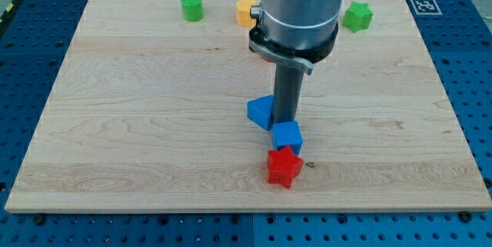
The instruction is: Slide blue triangle closer to the bottom center of the board
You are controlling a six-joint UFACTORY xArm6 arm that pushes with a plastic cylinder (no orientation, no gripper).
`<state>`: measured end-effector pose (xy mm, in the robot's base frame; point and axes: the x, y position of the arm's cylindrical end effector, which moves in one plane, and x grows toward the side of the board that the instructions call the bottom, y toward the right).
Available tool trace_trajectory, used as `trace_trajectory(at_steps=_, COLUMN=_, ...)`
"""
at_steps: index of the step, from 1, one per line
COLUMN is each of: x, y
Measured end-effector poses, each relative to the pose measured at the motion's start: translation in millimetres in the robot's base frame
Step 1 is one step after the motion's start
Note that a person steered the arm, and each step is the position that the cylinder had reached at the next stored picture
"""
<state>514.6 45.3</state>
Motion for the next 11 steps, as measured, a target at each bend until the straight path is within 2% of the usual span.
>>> trace_trajectory(at_steps=2, x=13.4, y=2.1)
trace_trajectory(at_steps=3, x=10.3, y=29.8)
trace_trajectory(at_steps=4, x=-25.6, y=29.1)
trace_trajectory(at_steps=6, x=-35.7, y=-66.3)
trace_trajectory(at_steps=8, x=-35.7, y=-96.9)
trace_trajectory(at_steps=11, x=-2.5, y=-88.5)
